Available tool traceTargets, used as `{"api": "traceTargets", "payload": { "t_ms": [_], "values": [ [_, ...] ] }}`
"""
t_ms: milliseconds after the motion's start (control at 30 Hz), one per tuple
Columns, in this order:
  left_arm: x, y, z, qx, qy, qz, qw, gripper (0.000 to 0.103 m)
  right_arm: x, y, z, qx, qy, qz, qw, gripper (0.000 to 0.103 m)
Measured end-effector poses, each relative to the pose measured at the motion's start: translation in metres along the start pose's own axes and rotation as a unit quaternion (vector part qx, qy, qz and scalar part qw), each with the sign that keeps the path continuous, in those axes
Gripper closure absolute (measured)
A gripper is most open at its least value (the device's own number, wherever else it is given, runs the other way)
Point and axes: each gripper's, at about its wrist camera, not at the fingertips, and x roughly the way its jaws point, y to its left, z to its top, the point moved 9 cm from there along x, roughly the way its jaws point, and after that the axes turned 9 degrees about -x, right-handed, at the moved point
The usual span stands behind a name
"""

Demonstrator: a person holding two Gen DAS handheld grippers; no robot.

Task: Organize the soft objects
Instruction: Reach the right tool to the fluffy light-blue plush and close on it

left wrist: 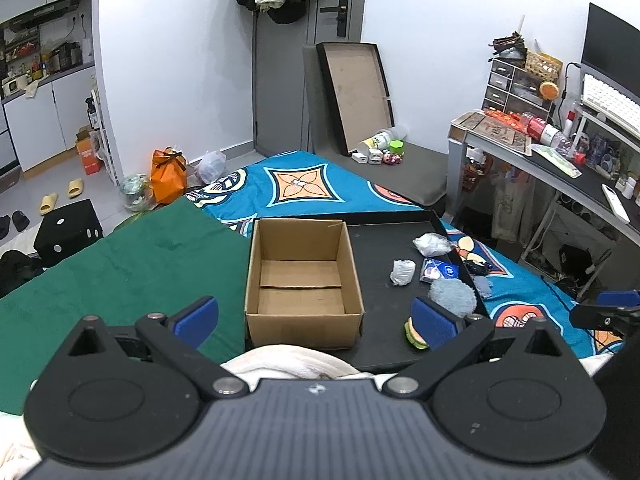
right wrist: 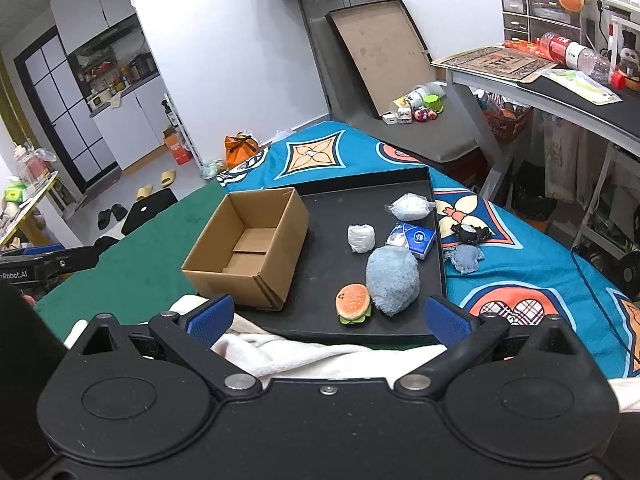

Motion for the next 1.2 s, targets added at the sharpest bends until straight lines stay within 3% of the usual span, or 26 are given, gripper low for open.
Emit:
{"api": "traceTargets", "payload": {
  "t_ms": [333, 833, 1100, 1200],
  "values": [
    [0.029, 0.017, -0.001, -0.005, -0.002, 0.017, 0.9998, 0.001, 0.024, -0.016, 0.0, -0.008, 0.0, -0.017, 1.0, 0.0],
    [0.088, 0.037, -0.012, -0.021, 0.03, 0.037, 0.9987, 0.002, 0.069, -0.047, -0.007, 0.024, 0.008, -0.038, 0.999, 0.0],
    [0.119, 0.042, -0.017, -0.017, 0.055, 0.041, 0.9975, 0.002, 0.1, -0.065, -0.014, 0.06, 0.034, -0.046, 0.997, 0.0],
    [0.132, 0.046, -0.017, 0.018, 0.06, 0.053, 0.9967, 0.002, 0.11, -0.071, -0.016, 0.1, 0.047, -0.031, 0.993, 0.001]
  ]
}}
